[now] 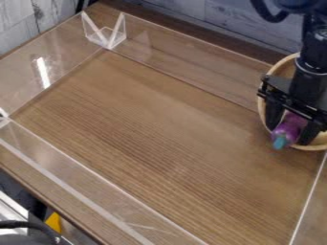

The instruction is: Put the purple eggplant in the brown bowl

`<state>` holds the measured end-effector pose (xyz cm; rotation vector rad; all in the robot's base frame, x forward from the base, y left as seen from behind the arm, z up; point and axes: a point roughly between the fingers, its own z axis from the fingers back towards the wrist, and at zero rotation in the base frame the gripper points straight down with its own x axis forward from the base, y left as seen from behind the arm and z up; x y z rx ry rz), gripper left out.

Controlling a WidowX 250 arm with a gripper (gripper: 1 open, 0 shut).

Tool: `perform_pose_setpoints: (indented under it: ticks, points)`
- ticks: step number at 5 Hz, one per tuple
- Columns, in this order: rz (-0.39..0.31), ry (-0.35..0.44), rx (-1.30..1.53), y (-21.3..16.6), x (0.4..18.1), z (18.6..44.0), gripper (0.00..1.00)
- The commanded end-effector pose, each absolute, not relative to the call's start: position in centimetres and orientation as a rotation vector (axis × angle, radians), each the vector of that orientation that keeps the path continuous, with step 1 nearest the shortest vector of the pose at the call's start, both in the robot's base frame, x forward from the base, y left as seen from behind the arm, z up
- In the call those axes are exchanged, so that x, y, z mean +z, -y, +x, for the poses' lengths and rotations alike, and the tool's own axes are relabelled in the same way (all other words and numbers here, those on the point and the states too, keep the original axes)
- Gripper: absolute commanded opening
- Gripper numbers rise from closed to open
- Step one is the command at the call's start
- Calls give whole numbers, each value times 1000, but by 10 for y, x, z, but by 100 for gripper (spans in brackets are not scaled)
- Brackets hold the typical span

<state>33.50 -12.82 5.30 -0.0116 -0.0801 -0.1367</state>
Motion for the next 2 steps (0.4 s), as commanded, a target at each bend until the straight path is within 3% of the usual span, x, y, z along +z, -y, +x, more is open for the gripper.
perform_pose_setpoints:
  ticks: [1, 2]
  points:
    - [-29, 133, -119, 125, 70, 344, 100]
    - [-30, 139, -108, 119, 76, 341, 100]
